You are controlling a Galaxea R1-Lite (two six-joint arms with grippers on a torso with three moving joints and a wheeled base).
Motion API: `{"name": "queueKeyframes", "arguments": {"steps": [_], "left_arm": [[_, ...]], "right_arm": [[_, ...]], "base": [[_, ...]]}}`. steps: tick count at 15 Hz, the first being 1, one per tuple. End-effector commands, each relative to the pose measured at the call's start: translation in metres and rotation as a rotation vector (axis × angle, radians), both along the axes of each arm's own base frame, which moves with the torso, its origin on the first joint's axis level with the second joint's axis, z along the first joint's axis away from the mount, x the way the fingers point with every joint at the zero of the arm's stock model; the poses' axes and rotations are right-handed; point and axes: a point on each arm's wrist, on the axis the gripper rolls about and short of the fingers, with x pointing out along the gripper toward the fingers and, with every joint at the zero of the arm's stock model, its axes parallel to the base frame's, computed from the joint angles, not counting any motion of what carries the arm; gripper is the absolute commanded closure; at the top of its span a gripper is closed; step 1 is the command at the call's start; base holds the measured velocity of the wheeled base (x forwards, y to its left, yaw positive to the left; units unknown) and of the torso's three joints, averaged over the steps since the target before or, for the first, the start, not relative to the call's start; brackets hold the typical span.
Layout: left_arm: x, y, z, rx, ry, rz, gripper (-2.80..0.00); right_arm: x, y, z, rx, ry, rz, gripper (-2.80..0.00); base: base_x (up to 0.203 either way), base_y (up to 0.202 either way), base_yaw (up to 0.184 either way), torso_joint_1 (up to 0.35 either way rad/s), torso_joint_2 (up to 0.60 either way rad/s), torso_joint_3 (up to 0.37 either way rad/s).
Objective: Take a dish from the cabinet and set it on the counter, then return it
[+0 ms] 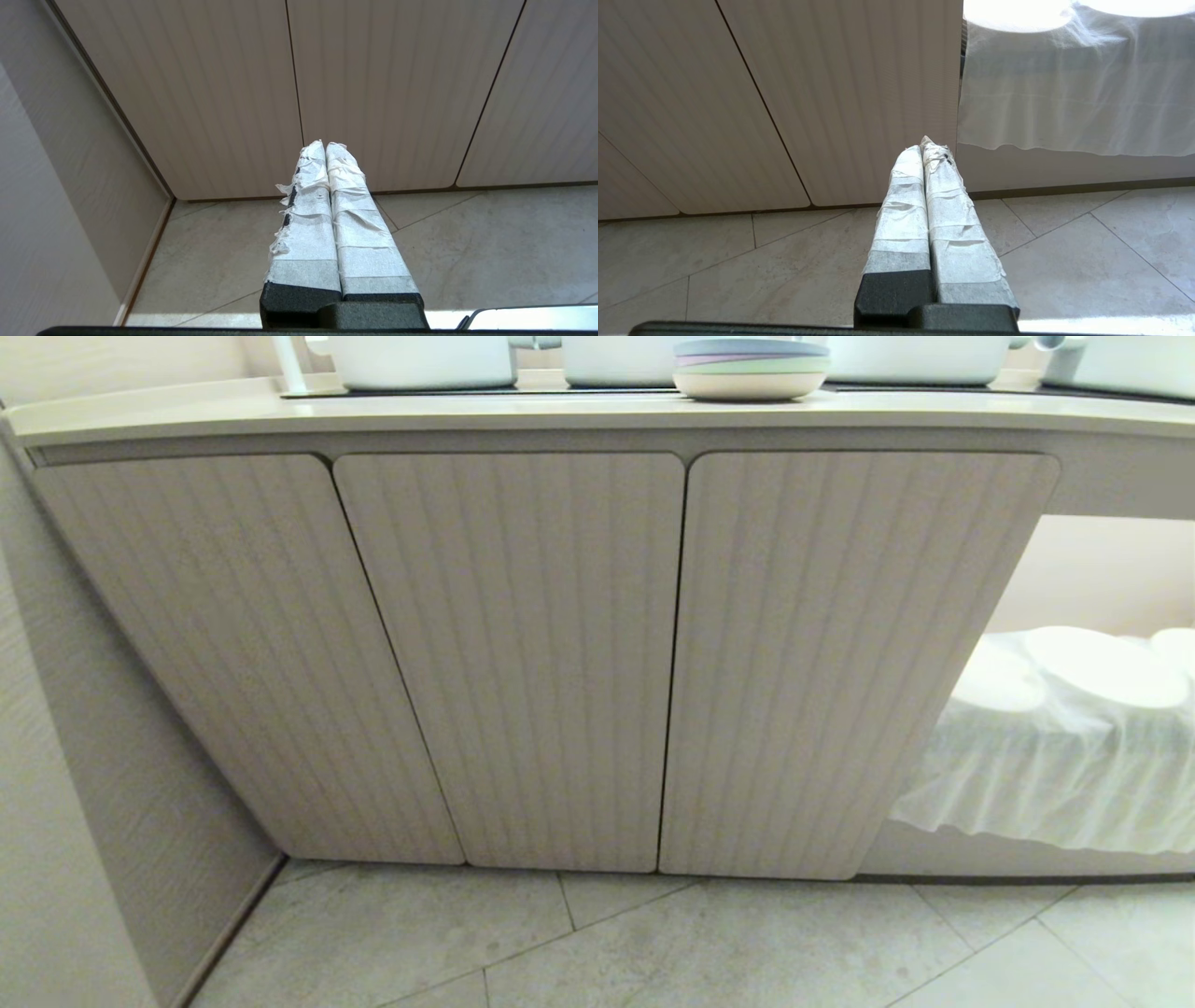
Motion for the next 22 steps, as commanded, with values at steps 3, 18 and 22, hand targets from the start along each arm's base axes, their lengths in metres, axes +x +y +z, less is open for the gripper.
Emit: {"name": "queueKeyframes", "arguments": {"steps": [3, 18, 22], "left_arm": [[-0.0001, 0.0, 0.0001, 0.0, -0.002, 0.0, 0.0], [-0.0001, 0.0, 0.0001, 0.0, -0.002, 0.002, 0.0], [-0.0001, 0.0, 0.0001, 0.0, -0.002, 0.002, 0.0]], "right_arm": [[0.0, 0.0, 0.0001, 0.001, -0.001, 0.0, 0.0], [0.0, 0.0, 0.0, 0.001, 0.0, 0.0, 0.0], [0.0, 0.0, 0.0001, 0.001, -0.001, 0.0, 0.0]], "base": [[0.0, 0.0, 0.0, 0.0, 0.0, 0.0], [0.0, 0.0, 0.0, 0.0, 0.0, 0.0], [0.0, 0.0, 0.0, 0.0, 0.0, 0.0]]}}
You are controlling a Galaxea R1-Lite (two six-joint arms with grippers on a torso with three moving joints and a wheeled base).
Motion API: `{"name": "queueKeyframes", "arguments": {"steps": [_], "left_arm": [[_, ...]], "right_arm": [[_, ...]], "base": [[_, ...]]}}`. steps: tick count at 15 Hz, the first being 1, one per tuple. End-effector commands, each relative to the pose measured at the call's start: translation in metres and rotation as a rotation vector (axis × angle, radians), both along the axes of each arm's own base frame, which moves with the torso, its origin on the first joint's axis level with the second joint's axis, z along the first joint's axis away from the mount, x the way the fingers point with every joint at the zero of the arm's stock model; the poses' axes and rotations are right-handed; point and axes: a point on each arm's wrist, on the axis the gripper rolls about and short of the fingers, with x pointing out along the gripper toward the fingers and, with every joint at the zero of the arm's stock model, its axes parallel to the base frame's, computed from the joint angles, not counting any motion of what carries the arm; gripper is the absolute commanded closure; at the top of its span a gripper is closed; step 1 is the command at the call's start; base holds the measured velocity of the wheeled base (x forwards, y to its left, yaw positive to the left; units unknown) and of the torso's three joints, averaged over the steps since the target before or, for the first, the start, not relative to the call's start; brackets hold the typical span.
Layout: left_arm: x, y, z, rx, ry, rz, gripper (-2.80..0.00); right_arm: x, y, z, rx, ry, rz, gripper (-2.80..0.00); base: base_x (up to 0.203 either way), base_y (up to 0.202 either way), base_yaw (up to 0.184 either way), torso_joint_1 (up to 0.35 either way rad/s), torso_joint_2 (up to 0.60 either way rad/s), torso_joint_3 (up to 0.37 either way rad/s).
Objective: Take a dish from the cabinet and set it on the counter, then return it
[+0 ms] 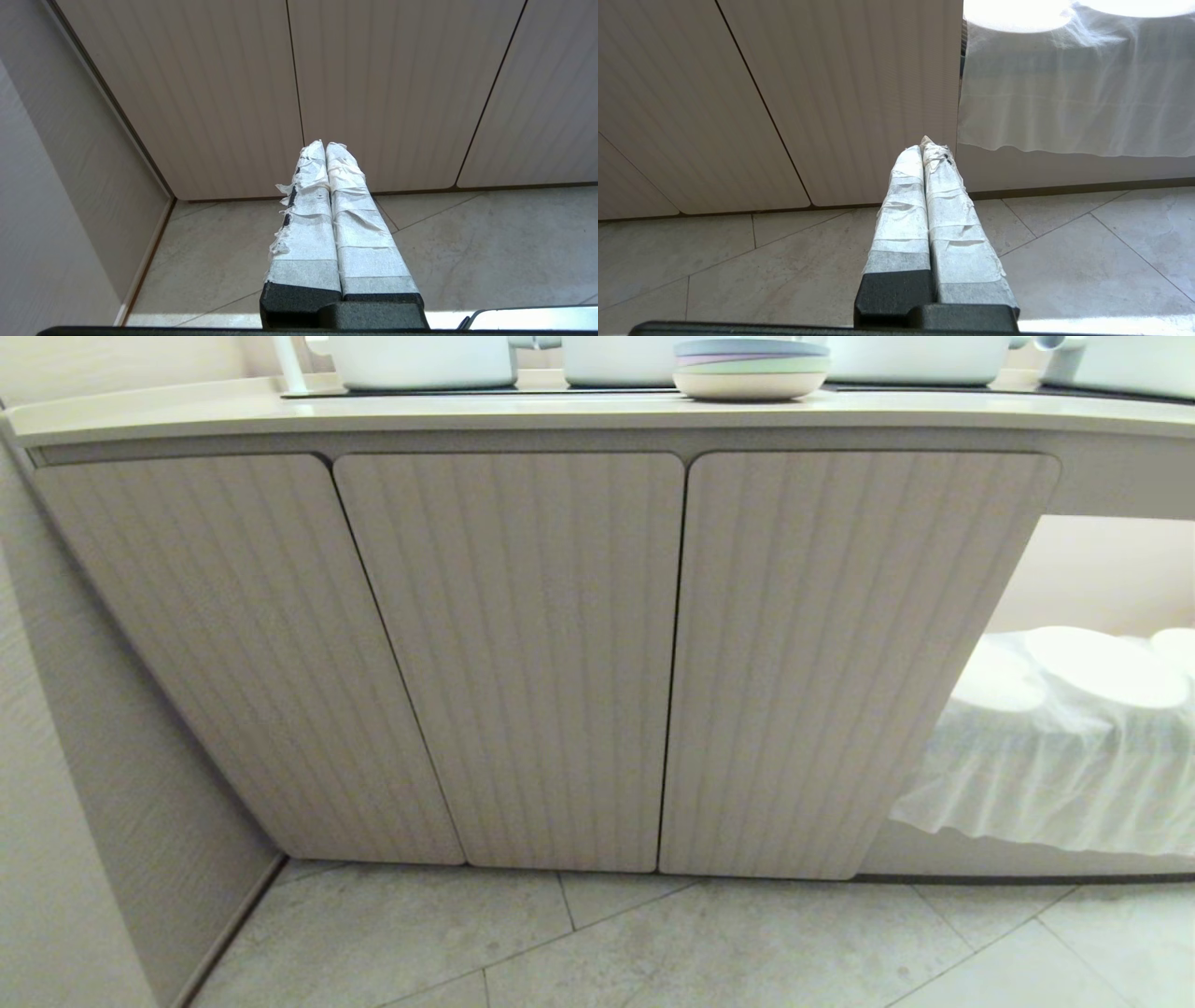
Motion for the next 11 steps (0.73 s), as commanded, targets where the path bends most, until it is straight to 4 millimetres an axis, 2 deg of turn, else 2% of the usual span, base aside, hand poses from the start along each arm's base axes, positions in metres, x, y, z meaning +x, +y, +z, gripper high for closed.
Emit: {"name": "queueKeyframes", "arguments": {"steps": [1, 11], "left_arm": [[0.0, 0.0, 0.0, 0.0, 0.0, 0.0, 0.0], [0.0, 0.0, 0.0, 0.0, -0.001, -0.001, 0.0]], "right_arm": [[0.0, 0.0, 0.0001, 0.0, -0.001, 0.0, 0.0], [0.0, 0.0, 0.0001, -0.001, -0.001, 0.0, 0.0]], "base": [[0.0, 0.0, 0.0, 0.0, 0.0, 0.0], [0.0, 0.0, 0.0, 0.0, 0.0, 0.0]]}}
